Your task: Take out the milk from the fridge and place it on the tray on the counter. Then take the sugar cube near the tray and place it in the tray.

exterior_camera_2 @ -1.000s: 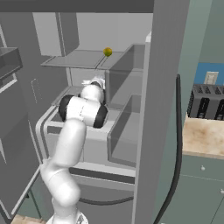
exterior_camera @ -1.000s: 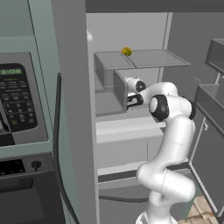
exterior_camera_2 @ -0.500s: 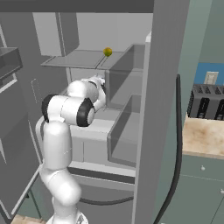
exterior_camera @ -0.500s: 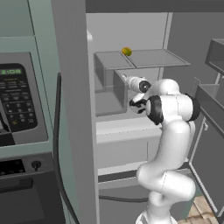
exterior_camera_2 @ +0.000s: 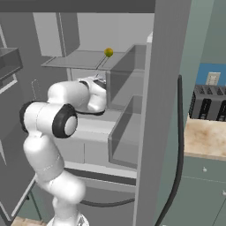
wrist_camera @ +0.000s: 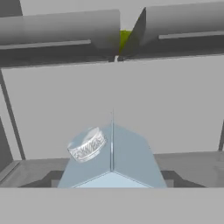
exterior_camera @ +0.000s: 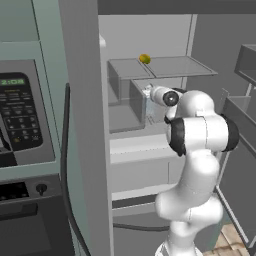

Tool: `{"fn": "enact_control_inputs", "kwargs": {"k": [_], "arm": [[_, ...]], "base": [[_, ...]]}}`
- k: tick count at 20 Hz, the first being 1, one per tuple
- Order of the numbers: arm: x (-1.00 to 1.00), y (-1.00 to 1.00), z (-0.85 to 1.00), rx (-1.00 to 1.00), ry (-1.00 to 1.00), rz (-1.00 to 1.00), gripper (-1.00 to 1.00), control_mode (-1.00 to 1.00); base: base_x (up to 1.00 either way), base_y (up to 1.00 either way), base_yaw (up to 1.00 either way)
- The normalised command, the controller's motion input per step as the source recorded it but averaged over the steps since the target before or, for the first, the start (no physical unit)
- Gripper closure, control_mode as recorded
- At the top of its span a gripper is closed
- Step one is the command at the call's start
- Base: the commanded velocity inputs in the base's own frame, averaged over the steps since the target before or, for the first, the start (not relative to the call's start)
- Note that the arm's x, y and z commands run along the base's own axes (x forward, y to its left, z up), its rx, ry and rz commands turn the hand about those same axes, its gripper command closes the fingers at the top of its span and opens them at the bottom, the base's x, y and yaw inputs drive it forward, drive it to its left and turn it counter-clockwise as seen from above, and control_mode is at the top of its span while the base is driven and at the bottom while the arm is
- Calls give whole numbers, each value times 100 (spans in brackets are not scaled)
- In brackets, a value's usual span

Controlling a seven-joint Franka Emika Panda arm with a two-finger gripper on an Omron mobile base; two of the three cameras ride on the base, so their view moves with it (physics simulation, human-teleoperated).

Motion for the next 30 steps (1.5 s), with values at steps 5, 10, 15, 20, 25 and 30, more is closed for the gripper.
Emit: {"fn": "enact_control_inputs", "kwargs": {"k": [5,10,15,20,25,30], "arm": [[-94,5,10,0,-1,-7,100,-100],[-100,6,16,0,0,-8,100,-100],[-85,23,65,0,-1,-15,100,-100],[-76,3,97,0,-3,-17,100,-100],[-73,1,100,0,-7,-19,100,-100],[-75,1,100,0,-4,-18,100,-100]], "base": [[0,0,0],[0,0,0],[0,0,0],[0,0,0],[0,0,0],[0,0,0]]}}
